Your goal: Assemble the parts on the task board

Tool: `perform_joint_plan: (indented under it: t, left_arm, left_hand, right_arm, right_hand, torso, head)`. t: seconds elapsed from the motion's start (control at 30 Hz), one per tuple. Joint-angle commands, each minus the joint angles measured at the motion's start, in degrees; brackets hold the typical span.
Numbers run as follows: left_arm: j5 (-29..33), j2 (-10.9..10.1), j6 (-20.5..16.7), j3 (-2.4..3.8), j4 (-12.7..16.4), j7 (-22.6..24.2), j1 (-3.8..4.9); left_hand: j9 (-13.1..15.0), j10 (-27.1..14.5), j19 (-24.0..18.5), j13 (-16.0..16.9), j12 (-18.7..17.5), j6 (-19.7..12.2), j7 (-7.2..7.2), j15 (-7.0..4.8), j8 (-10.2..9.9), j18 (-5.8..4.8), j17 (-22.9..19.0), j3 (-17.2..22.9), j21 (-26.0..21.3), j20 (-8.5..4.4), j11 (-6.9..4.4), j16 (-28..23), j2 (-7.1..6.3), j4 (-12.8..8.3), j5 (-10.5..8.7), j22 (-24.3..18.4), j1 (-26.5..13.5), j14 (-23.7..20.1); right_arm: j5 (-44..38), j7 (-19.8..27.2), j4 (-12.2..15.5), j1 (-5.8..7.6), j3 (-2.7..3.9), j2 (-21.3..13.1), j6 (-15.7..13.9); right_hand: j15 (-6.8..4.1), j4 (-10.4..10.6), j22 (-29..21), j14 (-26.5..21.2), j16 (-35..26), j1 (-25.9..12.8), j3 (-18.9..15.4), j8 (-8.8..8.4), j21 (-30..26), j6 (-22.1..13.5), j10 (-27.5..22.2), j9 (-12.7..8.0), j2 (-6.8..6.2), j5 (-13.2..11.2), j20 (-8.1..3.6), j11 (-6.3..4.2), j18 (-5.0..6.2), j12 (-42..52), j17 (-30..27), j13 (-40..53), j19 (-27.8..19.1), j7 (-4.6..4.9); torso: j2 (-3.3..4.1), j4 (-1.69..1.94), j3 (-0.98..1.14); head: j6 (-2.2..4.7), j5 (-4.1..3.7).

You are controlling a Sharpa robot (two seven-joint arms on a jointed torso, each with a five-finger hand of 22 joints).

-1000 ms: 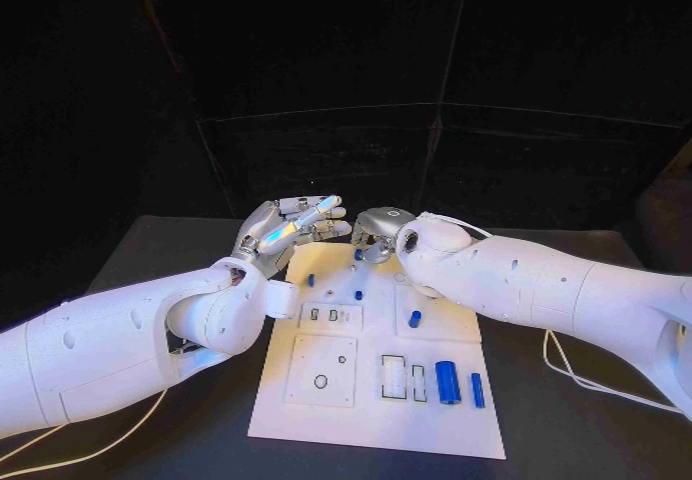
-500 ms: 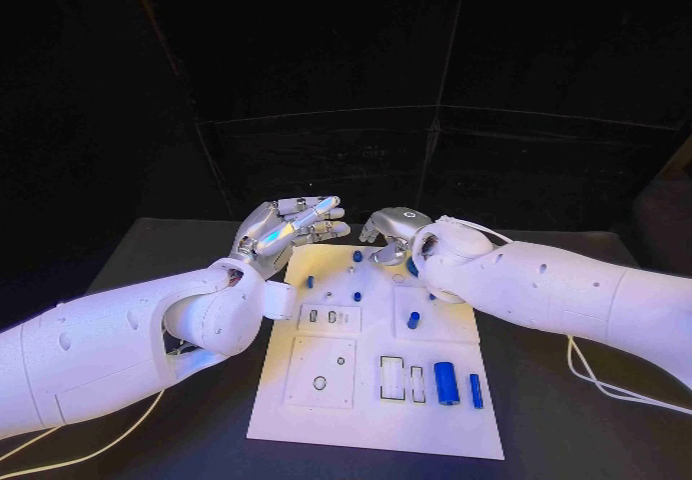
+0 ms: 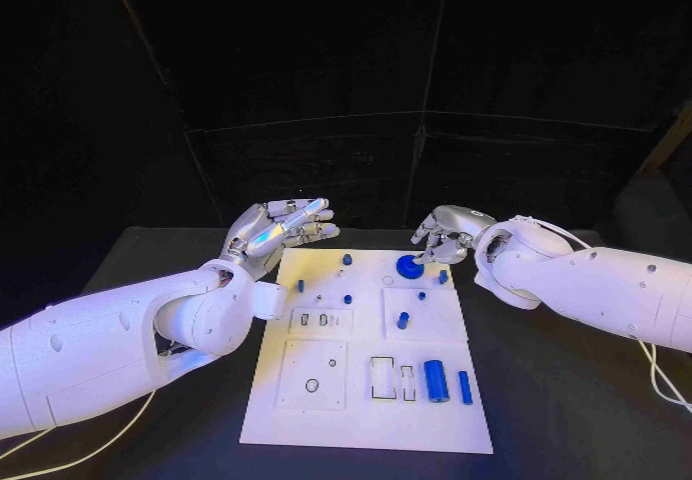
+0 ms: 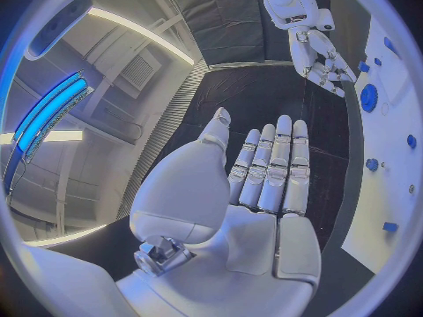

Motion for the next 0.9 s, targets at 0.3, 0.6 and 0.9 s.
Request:
perform_joint_plan:
  t: [0.3,0.6,0.9]
  left_arm:
    - [0.5,0.2,1.2,-0.41,-0.4,0.6,0.10]
    - [0.6,0.5,1.3,-0.53,-0.8,0.5,0.09]
    - [0.6,0.7,1.4,-0.58,-1.0,0.4,0.09]
  left_hand:
    - [0.0,0.3,0.5,0.0,0.1,0.3,-0.06,-0.01,0.2,0.84,0.1,0.0,-0.3,0.11,-0.12,-0.3,0.53,-0.4,-0.14,0.0,0.1,0.3]
    - [0.0,0.3,0.5,0.0,0.1,0.3,-0.01,-0.02,0.2,0.84,0.1,0.0,-0.3,0.10,-0.10,-0.3,0.51,-0.5,-0.14,0.0,0.1,0.3]
    - [0.0,0.3,0.5,0.0,0.1,0.3,-0.01,-0.02,0.2,0.84,0.1,0.0,-0.3,0.10,-0.10,-0.3,0.51,-0.5,-0.14,0.0,0.1,0.3]
  right_arm:
    - [3.8,-4.1,-1.7,0.32,0.02,0.6,8.5]
    - [3.8,-4.5,-4.7,0.29,0.01,4.0,10.1]
    - [3.4,-5.7,-6.5,0.26,0.01,5.7,10.2]
  right_hand:
    - [-0.65,4.9,7.0,2.6,8.9,3.7,-9.8,0.07,3.0,-2.3,-1.4,0.1,0.67,0.9,-0.93,-0.83,-2.28,23.7,16.6,21.5,4.5,-0.82]
    - [0.29,7.7,11.2,3.9,13.5,6.4,-14.3,1.17,4.9,-3.7,5.6,0.1,2.61,1.4,-0.05,0.16,-2.89,56.7,27.1,58.8,6.9,-0.06]
    - [0.60,7.6,14.5,5.0,15.7,7.4,-14.8,1.60,6.3,-3.9,7.8,0.1,3.61,2.5,0.38,0.45,-3.46,62.0,33.2,65.5,8.7,0.34]
  torso:
    - [0.08,0.00,0.02]
    - [0.08,0.02,0.00]
    - [0.04,-0.10,0.01]
  head:
    - [0.22,-0.41]
    - [0.24,-0.35]
    - [-0.14,-0.48]
